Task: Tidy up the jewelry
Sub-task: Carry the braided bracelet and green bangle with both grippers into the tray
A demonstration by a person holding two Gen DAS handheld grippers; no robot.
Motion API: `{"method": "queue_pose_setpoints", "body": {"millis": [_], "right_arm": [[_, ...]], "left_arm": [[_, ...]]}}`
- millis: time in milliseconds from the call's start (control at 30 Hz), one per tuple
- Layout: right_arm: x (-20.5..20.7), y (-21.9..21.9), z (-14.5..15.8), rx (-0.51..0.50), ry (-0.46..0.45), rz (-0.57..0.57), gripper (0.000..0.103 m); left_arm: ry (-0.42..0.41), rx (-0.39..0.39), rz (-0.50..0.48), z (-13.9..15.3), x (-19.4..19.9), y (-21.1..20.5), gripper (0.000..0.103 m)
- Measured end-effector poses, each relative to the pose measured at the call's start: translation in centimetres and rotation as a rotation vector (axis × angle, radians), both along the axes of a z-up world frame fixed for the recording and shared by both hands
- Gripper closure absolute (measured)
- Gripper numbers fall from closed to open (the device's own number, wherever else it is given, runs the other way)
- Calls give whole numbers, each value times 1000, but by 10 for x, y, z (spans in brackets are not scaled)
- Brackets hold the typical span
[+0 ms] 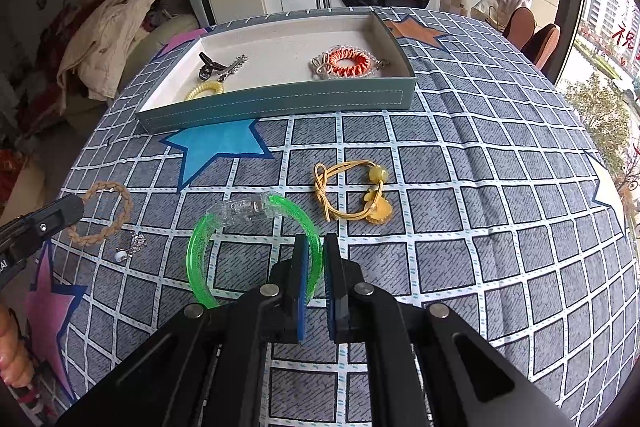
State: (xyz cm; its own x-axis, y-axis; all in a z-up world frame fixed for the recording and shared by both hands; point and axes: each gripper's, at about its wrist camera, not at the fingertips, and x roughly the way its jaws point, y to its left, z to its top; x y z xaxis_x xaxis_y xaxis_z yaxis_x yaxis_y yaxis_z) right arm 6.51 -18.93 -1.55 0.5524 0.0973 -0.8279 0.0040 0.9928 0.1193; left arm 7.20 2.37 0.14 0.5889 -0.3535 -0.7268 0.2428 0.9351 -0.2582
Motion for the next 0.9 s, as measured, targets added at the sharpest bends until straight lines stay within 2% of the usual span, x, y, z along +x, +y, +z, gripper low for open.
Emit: {"method": "queue_pose_setpoints", "body": {"millis": [433,900], "right_arm": [[10,-4,6,39,-8,1,95],[39,-5,21,48,-29,18,95]], "left_arm": [[0,11,1,1,17,-5,78],[-32,14,-7,11,48,-13,78]]}}
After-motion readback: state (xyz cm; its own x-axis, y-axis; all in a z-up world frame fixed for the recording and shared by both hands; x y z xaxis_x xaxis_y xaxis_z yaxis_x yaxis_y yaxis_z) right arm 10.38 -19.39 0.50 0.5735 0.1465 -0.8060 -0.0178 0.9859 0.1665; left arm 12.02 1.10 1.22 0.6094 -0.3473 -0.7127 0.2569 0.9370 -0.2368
